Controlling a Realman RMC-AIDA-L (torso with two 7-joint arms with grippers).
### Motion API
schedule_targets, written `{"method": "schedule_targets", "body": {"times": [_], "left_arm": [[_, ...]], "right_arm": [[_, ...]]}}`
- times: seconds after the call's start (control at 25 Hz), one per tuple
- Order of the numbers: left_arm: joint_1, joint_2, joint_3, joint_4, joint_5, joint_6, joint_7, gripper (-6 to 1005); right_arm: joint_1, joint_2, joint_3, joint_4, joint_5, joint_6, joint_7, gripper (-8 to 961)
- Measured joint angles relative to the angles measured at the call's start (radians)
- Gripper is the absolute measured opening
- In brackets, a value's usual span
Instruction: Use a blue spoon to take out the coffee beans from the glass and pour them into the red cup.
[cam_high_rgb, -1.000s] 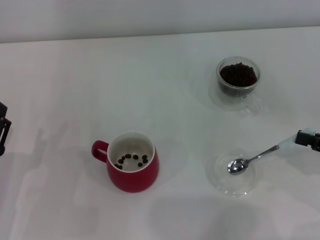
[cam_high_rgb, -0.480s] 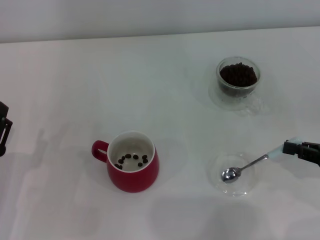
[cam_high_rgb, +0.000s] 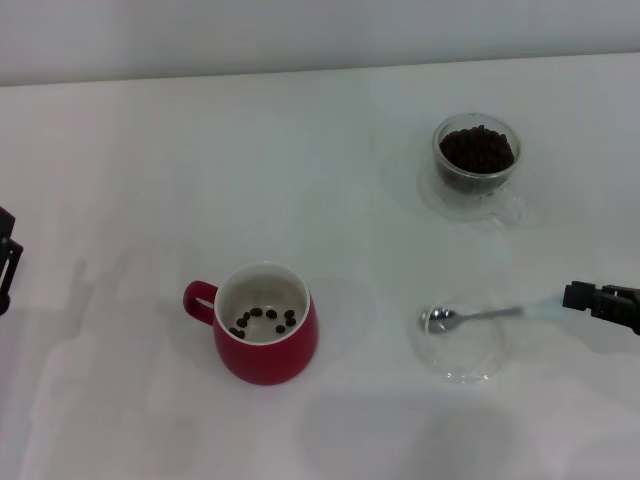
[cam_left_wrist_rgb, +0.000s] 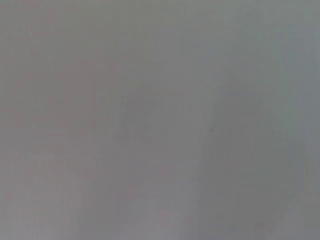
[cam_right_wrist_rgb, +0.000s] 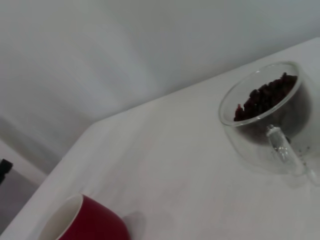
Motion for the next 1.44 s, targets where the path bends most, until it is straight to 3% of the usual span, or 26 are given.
{"method": "schedule_targets", "body": {"times": [0.36, 0.6, 0.68, 0.92, 0.96, 1.24, 1.44], "left_arm": [[0.0, 0.0, 0.0, 0.0, -0.001, 0.0, -0.001, 726], [0.0, 0.0, 0.0, 0.0, -0.001, 0.0, -0.001, 726], [0.0, 0.0, 0.0, 0.0, -0.002, 0.0, -0.004, 726], [-0.001, 0.0, 0.0, 0.004, -0.004, 0.0, -0.006, 727], [-0.003, 0.0, 0.0, 0.005, -0.005, -0.003, -0.006, 727], [-0.009, 0.0, -0.005, -0.001, -0.015, -0.011, -0.006, 727], [-0.021, 0.001, -0.049, 0.003, -0.039, -0.012, -0.006, 726]], "right_arm": [[-0.002, -0.001, 0.008, 0.004, 0.025, 0.041, -0.002, 308], [0.012, 0.002, 0.008, 0.001, 0.203, 0.069, -0.101, 343], [0.018, 0.014, 0.008, -0.005, 0.306, 0.09, -0.185, 355], [0.057, 0.099, 0.009, -0.031, 0.604, 0.191, -0.563, 391], [0.064, 0.103, 0.012, -0.113, 0.692, 0.262, -0.712, 397], [0.102, 0.102, 0.021, -0.319, 0.91, 0.53, -1.087, 432], [0.134, 0.102, 0.053, -0.367, 0.928, 0.617, -1.168, 432]]}}
